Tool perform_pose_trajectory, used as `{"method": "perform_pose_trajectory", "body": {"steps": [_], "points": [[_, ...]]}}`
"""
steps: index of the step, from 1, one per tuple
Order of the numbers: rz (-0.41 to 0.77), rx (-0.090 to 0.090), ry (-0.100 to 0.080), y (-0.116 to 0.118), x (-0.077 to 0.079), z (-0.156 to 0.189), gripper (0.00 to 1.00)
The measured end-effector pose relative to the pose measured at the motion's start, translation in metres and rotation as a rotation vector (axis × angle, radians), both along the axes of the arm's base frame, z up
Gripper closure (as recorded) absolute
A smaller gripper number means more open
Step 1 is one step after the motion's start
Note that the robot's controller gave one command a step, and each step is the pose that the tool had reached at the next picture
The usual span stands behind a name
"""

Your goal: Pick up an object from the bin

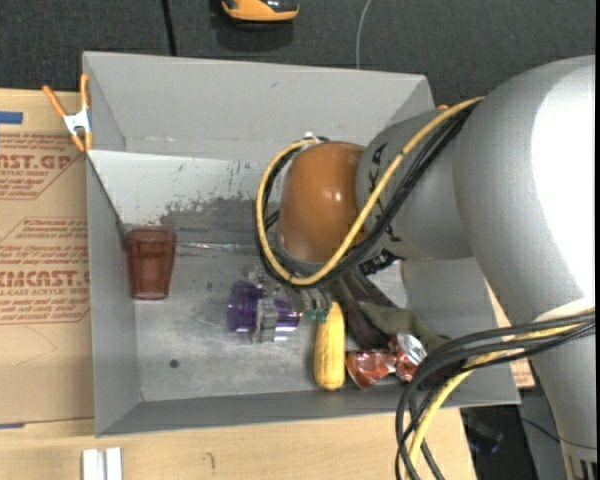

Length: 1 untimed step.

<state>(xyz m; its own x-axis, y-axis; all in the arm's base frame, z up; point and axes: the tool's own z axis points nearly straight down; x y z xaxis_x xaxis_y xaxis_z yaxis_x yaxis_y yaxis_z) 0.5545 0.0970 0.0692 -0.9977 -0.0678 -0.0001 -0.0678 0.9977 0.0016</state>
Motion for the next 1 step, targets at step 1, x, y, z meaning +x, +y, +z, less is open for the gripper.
{"method": "perform_pose_trajectory", "body": {"steps": [1], "points": [[0.000,-0.001,0.007,-0.0002,-0.0019,0.0054,1.00]]}}
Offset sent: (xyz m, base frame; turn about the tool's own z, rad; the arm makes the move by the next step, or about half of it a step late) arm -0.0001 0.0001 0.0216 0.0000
